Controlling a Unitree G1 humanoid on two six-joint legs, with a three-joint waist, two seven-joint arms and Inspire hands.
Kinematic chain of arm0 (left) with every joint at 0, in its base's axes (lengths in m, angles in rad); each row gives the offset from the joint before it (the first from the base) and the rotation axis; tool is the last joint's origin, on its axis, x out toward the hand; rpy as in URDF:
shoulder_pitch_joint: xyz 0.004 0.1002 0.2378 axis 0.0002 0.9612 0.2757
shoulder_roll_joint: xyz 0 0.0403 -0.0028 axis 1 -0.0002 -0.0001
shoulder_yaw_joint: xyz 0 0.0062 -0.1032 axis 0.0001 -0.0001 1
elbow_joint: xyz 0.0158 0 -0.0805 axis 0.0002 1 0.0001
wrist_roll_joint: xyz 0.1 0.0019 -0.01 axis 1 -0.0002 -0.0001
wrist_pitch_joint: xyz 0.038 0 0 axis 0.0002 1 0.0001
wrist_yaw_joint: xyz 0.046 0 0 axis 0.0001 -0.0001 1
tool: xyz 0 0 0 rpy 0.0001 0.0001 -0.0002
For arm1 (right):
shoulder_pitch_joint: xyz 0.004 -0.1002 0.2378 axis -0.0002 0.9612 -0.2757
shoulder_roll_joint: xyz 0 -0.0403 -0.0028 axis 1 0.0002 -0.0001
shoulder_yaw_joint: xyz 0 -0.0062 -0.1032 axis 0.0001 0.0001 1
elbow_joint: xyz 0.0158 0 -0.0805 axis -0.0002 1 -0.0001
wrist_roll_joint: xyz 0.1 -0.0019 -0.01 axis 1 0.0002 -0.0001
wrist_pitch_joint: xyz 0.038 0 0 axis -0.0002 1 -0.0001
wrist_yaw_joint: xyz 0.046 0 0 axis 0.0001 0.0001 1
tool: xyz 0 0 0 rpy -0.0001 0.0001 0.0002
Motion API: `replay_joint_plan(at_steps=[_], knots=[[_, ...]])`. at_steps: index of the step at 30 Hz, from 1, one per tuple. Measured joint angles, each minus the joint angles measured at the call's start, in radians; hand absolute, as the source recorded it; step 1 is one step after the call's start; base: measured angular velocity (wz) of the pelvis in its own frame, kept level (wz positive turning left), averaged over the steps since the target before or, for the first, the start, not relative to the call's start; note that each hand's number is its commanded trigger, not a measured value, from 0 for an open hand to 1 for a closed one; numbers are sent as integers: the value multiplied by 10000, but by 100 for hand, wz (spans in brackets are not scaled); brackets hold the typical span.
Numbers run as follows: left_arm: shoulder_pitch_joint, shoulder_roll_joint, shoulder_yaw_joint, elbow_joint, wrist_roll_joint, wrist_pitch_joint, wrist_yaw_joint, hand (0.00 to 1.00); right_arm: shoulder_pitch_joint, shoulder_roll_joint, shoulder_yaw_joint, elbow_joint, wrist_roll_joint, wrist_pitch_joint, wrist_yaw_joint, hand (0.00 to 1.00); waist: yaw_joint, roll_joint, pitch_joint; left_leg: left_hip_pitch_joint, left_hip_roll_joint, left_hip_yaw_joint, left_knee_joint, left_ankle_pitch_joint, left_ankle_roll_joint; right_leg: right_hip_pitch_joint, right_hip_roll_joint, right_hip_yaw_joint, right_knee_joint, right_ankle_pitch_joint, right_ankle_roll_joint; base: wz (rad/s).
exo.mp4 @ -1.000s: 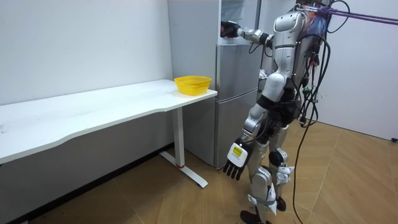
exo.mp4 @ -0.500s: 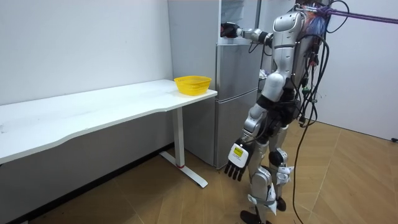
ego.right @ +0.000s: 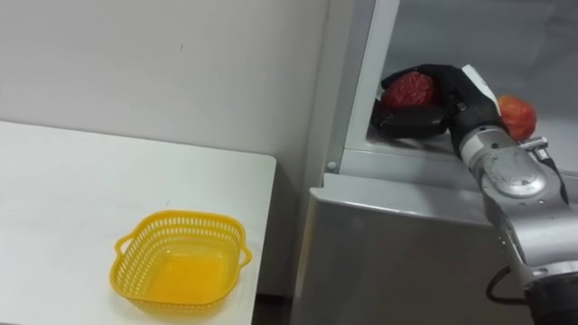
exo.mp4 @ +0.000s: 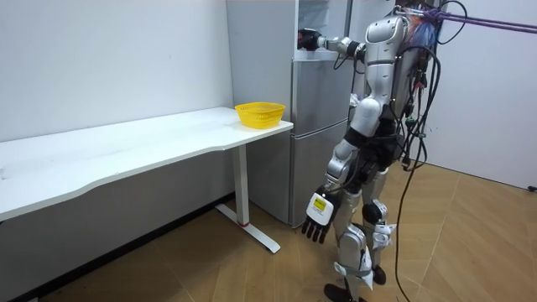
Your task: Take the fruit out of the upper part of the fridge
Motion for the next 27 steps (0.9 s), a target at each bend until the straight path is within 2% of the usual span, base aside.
replay_joint_plan(at_steps=[6,13,19,23,27], knots=[[-177,5,-164,-96,-6,-86,3,0,0,-61,107,101,-56,9,-220,100,175,-1,27,33,9,93,-3,1,0,0,-8,3,-1,0,0,-4],[-166,3,-233,-99,7,-110,12,0,1,-51,163,44,-170,21,-304,100,188,28,57,26,15,95,-32,-1,-1,0,0,4,6,1,-1,0],[-184,5,-229,-94,5,-114,44,0,136,-19,168,-260,-308,56,-617,100,176,6,51,75,12,135,-53,0,-1,-4,1,42,6,0,-1,-1],[-193,-3,-244,-199,-17,-128,55,0,835,134,57,-1263,-329,147,-1319,100,152,-20,32,82,11,135,-65,0,-1,-3,0,96,-5,0,0,0],[-205,-20,-256,-192,-86,-198,271,0,1519,393,-257,-2353,-389,152,-1996,100,163,103,30,109,14,138,-63,0,-2,-3,15,129,-28,0,-1,0]])
